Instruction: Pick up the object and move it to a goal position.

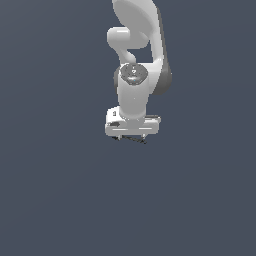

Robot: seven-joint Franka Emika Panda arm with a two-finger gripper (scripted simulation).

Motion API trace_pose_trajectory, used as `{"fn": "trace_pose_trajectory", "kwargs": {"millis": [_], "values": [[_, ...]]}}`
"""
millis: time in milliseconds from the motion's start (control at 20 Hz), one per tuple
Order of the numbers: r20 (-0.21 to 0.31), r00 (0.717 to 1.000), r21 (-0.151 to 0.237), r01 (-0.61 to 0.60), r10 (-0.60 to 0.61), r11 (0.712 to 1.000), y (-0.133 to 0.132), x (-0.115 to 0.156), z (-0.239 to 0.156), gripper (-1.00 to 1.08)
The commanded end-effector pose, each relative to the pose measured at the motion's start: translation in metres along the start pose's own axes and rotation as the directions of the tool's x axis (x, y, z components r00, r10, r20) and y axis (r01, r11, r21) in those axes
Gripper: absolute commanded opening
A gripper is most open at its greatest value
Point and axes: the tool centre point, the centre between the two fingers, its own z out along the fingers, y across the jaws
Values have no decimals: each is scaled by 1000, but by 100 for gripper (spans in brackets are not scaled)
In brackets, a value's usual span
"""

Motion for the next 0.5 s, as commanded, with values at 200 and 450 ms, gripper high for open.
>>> {"fn": "trace_pose_trajectory", "kwargs": {"millis": [200, 450], "values": [[-5, 1000, 1, -2, 2, 1000, 1, 2, -3, 100], [-15, 1000, 2, -3, 3, 1000, 3, 6, -10, 100]]}}
